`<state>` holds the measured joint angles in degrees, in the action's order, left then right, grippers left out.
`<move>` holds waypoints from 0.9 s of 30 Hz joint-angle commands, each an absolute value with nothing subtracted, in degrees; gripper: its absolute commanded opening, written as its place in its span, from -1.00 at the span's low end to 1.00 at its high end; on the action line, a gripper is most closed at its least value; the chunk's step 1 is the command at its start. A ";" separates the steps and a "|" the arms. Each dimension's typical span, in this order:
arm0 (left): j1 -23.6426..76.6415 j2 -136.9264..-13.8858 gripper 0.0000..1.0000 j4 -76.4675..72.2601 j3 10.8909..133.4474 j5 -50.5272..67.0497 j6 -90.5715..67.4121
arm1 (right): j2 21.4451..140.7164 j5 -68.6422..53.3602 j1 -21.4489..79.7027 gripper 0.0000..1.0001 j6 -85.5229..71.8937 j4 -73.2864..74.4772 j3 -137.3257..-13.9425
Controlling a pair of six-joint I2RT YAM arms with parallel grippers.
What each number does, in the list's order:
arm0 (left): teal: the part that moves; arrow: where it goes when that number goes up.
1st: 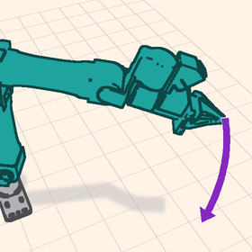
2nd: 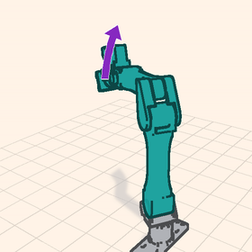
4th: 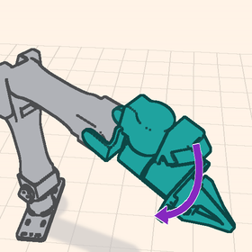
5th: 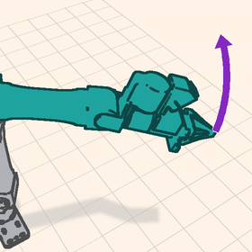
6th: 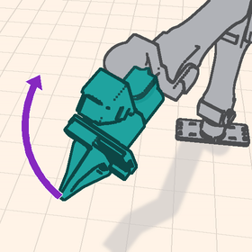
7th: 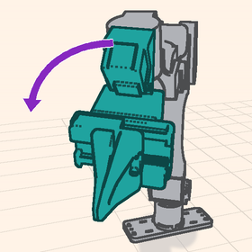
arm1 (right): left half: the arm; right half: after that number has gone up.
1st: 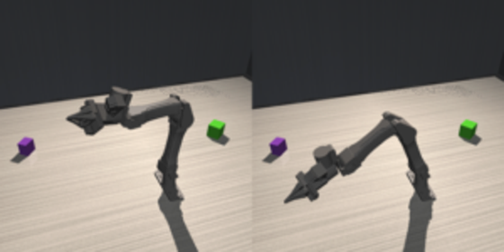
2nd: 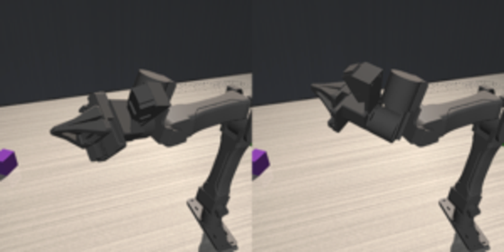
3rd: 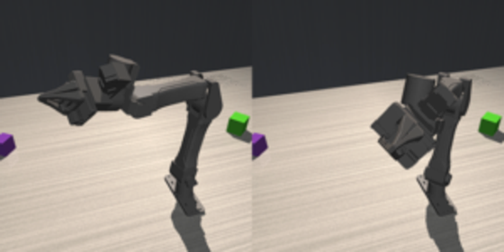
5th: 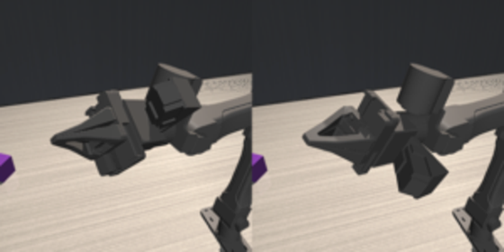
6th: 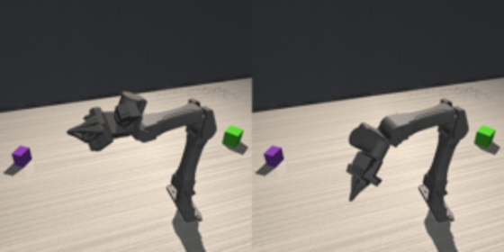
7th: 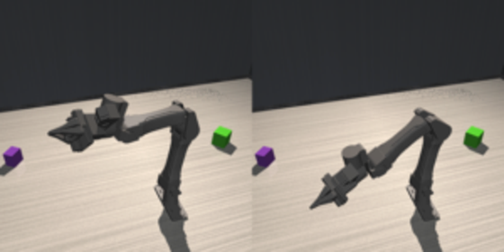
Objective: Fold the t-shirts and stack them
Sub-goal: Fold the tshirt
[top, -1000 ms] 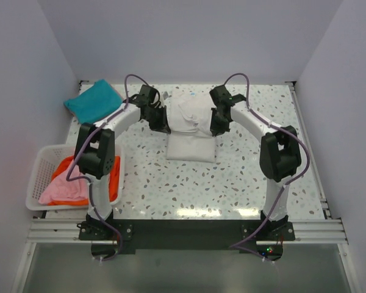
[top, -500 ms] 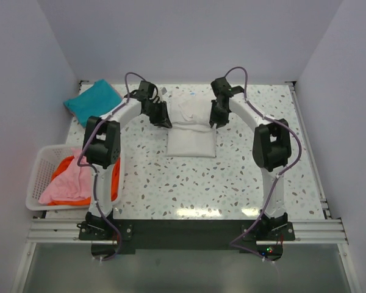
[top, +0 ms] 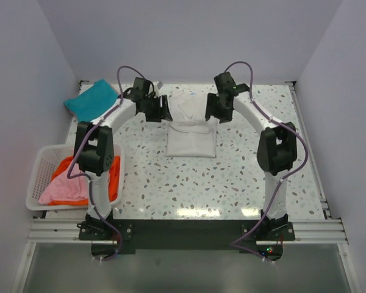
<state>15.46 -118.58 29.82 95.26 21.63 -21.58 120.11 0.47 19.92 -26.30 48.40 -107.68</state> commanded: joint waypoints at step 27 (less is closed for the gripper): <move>18.02 -118.03 0.33 25.93 93.33 14.50 -17.75 | 126.83 9.93 23.29 0.25 -27.95 44.47 -108.63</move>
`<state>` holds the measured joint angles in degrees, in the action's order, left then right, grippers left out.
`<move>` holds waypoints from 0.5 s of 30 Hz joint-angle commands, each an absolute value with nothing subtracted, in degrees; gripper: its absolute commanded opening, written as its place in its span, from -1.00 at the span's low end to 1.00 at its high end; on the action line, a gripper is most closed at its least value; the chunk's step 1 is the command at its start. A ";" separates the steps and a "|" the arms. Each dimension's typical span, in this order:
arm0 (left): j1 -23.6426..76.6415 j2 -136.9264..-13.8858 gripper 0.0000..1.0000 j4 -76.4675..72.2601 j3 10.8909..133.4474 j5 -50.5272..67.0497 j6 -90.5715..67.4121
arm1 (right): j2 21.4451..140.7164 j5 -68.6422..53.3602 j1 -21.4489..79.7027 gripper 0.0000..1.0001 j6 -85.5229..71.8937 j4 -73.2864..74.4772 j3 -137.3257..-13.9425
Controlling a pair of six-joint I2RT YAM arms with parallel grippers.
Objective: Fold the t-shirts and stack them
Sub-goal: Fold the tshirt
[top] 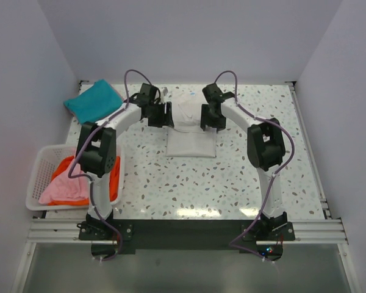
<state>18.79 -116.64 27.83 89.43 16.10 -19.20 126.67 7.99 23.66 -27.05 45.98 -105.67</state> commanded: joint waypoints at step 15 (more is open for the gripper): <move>17.75 -128.32 0.20 28.30 103.54 16.61 -18.37 | 129.11 11.51 22.76 -0.06 -28.30 45.00 -111.44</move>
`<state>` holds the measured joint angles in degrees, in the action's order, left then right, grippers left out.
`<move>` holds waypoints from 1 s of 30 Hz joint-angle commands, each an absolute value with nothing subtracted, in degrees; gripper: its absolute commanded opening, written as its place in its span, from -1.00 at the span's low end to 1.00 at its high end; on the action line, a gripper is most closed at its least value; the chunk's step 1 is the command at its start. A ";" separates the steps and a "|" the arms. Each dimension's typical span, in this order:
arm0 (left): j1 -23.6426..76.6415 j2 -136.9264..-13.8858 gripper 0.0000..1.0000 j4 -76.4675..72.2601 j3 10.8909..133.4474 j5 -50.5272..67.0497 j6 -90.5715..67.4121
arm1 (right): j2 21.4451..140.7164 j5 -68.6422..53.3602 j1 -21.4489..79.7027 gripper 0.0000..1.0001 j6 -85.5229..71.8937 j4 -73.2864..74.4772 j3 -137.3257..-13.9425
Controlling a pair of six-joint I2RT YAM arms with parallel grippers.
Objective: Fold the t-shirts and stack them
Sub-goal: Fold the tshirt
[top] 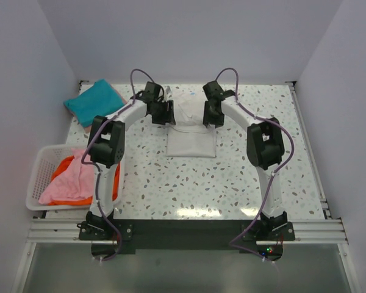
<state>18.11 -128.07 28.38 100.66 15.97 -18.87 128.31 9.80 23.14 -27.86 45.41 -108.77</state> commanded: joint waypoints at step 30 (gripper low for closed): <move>18.98 -131.48 -0.84 27.60 107.84 19.07 -19.51 | 125.33 13.97 22.24 -0.94 -26.63 45.97 -107.93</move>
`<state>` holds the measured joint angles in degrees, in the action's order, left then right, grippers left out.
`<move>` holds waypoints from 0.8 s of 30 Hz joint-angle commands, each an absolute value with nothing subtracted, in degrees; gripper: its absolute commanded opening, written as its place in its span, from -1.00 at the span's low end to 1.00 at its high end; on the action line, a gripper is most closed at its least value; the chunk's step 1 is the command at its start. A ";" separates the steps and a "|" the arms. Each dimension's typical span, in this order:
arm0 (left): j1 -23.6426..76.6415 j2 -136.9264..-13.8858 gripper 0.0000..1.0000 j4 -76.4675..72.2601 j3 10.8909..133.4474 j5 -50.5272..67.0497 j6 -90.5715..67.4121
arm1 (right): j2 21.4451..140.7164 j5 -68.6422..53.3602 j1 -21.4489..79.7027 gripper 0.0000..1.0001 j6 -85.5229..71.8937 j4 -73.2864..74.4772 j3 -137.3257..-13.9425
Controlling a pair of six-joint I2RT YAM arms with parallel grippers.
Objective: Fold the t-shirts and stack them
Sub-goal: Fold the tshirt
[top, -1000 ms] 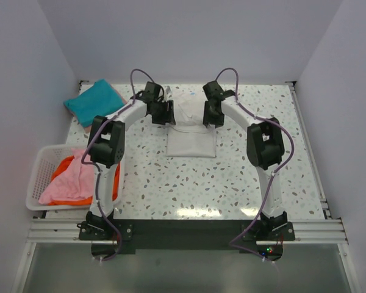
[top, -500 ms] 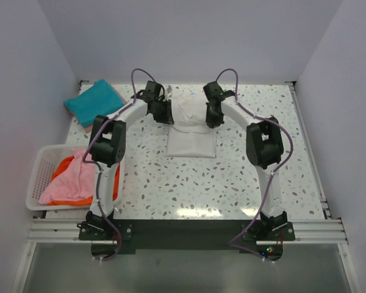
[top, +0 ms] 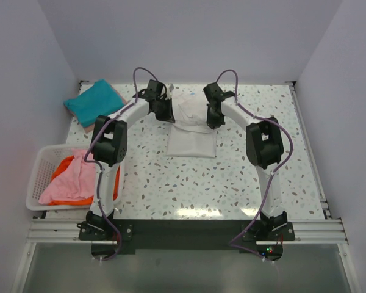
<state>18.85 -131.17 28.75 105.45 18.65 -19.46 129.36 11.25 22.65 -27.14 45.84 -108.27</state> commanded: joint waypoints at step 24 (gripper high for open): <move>19.51 -117.44 0.28 22.08 95.29 12.04 -20.04 | 115.76 6.78 22.67 0.25 -24.61 39.91 -103.98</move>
